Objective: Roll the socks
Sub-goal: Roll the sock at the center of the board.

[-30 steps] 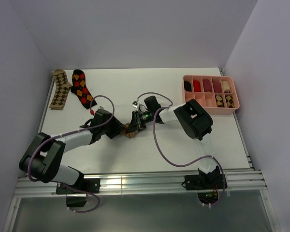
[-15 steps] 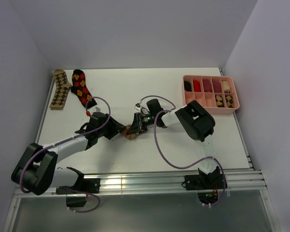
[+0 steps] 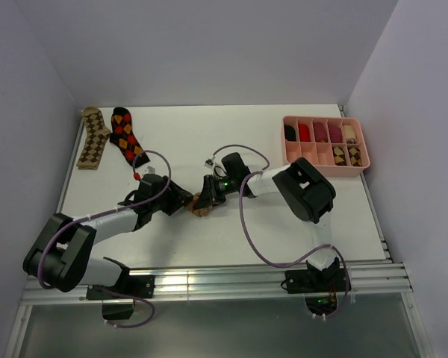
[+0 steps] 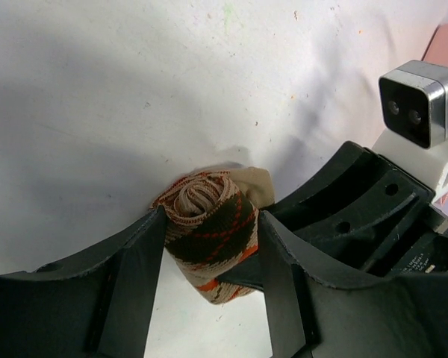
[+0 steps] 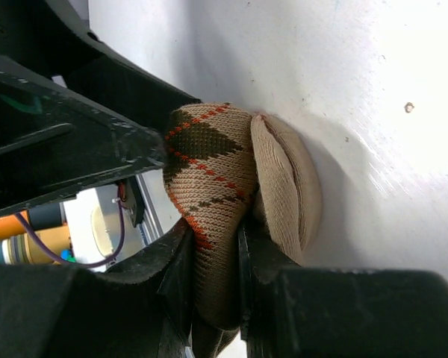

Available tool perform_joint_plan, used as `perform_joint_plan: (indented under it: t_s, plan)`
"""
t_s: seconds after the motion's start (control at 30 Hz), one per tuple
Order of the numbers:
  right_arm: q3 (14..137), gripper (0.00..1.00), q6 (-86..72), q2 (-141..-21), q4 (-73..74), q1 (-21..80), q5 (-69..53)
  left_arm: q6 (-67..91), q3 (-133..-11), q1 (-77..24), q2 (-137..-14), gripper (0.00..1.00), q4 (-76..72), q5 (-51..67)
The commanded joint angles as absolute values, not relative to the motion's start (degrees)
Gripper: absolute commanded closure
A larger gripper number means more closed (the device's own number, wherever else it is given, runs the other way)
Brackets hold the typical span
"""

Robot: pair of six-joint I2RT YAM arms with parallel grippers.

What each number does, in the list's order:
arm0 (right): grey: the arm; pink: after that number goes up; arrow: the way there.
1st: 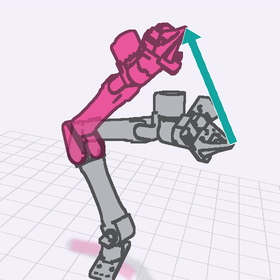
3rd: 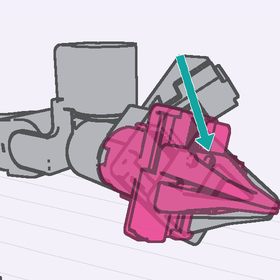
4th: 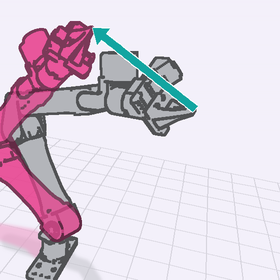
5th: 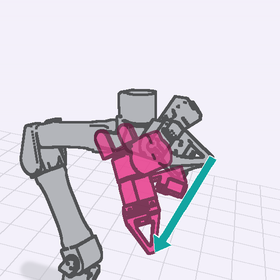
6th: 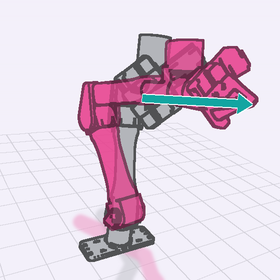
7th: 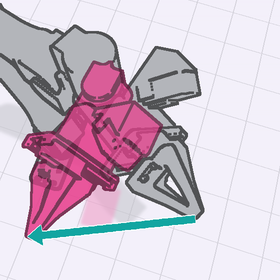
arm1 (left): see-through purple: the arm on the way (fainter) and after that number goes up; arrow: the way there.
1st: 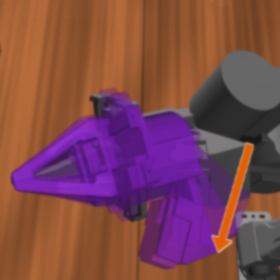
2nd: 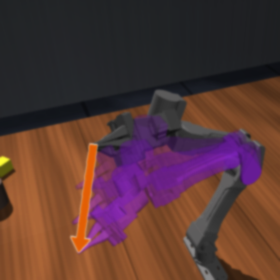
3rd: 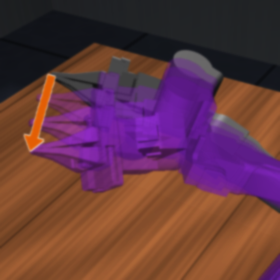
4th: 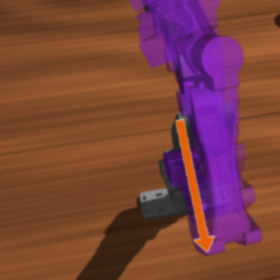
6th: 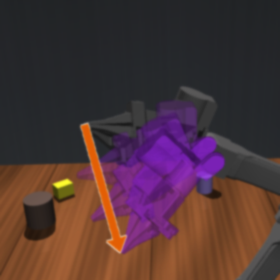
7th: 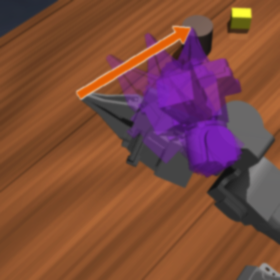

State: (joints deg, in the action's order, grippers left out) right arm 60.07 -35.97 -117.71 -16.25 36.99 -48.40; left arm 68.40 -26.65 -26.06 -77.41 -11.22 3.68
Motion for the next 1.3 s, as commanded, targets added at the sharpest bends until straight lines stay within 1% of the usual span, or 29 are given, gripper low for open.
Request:
perform_joint_plan:
  t_s: [0.0, 0.1, 0.2, 0.23, 0.3, 0.33, 0.43, 0.53, 0.57, 0.6, 0.67, 0.7, 0.83, 0.97, 1.07, 1.13, 1.27]
  plan:
    - [57.8, 0.88, -36.3, -121.5, -14.1, 38.9, -44.5, 68.7, -26.7, -26.0, -79.2, 0.43, -15.4, 6.1]
    - [57.7, 0.81, -37.9, -122.4, -15.1, 38.9, -44.6, 68.5, -27.7, -26.0, -81.8, 0.44, -13.6, 6.5]
    - [58.2, 0.69, -36.7, -122.3, -13.4, 38.9, -43.7, 68.6, -28.9, -26.0, -84.3, 0.45, -10.6, 6.2]
    - [58.3, 0.62, -35.2, -121.4, -12.5, 38.9, -41.9, 68.4, -29.4, -26.0, -84.8, 0.45, -9.5, 6.0]
    - [58.2, 0.55, -33.5, -120.0, -10.2, 38.9, -40.4, 67.6, -31.1, -26.0, -86.0, 0.45, -6.7, 5.5]
    - [58.4, 0.5, -31.9, -118.3, -9.4, 38.9, -38.4, 67.2, -31.5, -26.0, -86.2, 0.45, -4.9, 5.3]
    - [58.9, 0.43, -29.2, -114.9, -6.7, 38.9, -36.0, 65.8, -32.9, -26.1, -85.8, 0.45, -2.2, 4.2]
    - [60.2, 0.42, -27.5, -113.2, -3.8, 39.0, -33.1, 64.0, -34.9, -26.4, -84.6, 0.45, 1.4, 3.0]
    - [60.3, 0.42, -27.4, -113.1, -3.7, 39.0, -32.7, 63.4, -36.0, -26.5, -84.3, 0.45, 2.2, 2.2]
    - [60.3, 0.51, -27.6, -113.1, -3.8, 39.0, -32.7, 62.8, -36.6, -26.7, -84.0, 0.44, 2.7, 1.8]
    - [60.1, 0.63, -28.1, -113.7, -4.9, 39.0, -33.5, 62.2, -37.8, -27.0, -82.5, 0.43, 4.3, 1.2]
    - [59.9, 0.75, -29.3, -114.1, -5.5, 39.0, -33.7, 62.3, -38.0, -27.0, -82.1, 0.43, 4.8, 1.1]
    - [58.0, 0.99, -32.9, -114.7, -10.2, 39.0, -34.7, 65.6, -37.6, -27.0, -77.6, 0.42, 7.5, 0.4]
    - [54.9, 1.0, -37.7, -114.1, -17.4, 38.9, -34.9, 70.5, -33.3, -27.0, -71.9, 0.41, 6.0, 0.3]
    - [53.7, 1.0, -40.4, -114.3, -20.5, 39.0, -35.9, 73.1, -27.9, -27.0, -68.9, 0.41, -2.1, 1.4]
    - [53.4, 1.0, -41.9, -114.4, -21.4, 39.0, -35.9, 74.3, -25.2, -26.9, -69.0, 0.42, -6.5, 3.2]
    - [54.0, 1.0, -42.5, -115.0, -22.1, 39.0, -36.4, 73.8, -23.9, -26.9, -71.3, 0.44, -9.3, 4.3]
